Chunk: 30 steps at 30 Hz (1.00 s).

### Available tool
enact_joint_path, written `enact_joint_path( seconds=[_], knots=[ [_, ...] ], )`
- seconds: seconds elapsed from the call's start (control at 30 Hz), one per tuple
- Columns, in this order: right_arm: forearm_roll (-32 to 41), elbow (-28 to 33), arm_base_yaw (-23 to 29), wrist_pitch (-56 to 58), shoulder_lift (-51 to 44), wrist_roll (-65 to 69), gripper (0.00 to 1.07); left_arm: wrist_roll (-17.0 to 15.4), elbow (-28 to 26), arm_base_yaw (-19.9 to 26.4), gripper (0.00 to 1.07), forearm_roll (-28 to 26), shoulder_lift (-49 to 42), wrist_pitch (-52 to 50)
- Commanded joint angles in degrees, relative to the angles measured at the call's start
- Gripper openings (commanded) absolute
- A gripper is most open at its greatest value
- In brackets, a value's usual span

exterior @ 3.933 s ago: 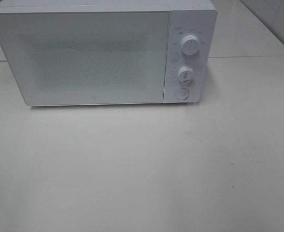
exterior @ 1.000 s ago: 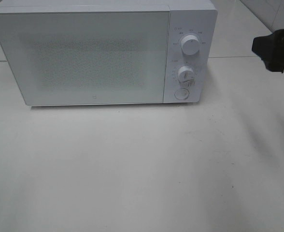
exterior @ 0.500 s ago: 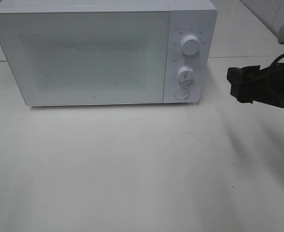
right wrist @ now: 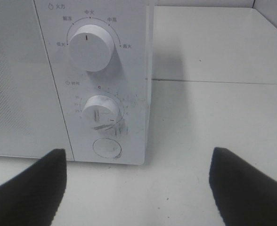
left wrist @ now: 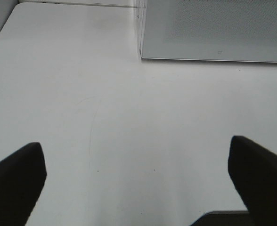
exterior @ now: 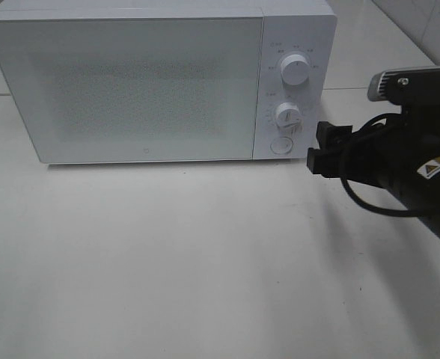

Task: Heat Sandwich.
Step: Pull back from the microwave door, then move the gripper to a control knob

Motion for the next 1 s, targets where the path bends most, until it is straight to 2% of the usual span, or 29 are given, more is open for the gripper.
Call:
enact_joint_path(
  seconds=[0.03, 0.13, 0.4, 0.6, 1.0],
  knots=[
    [2.58, 0.00, 2.18, -3.95, 1.55, -1.03, 0.76, -0.11, 0.06, 0.23, 0.98, -0.52, -1.32, -0.57],
    [5.44, -0.40, 5.61, -7.33, 4.41, -1.03, 0.76, -0.11, 0.06, 0.23, 0.98, -0.52, -1.32, -0.57],
    [10.37, -5.16, 8.88, -7.22, 8.77, -2.58, 0.76, -0.11, 0.06, 0.23, 0.98, -0.52, -1.32, -0.57],
    [12.15, -8.48, 8.88, -5.50, 11.23, -3.09, 0.76, -0.11, 0.06, 0.23, 0.98, -0.52, -1.32, -0.57],
    [10.77, -8.65, 8.65, -5.73, 11.52, -2.01, 0.76, -0.11, 0.06, 0.23, 0.98, -0.52, -0.97, -0.57]
  ],
)
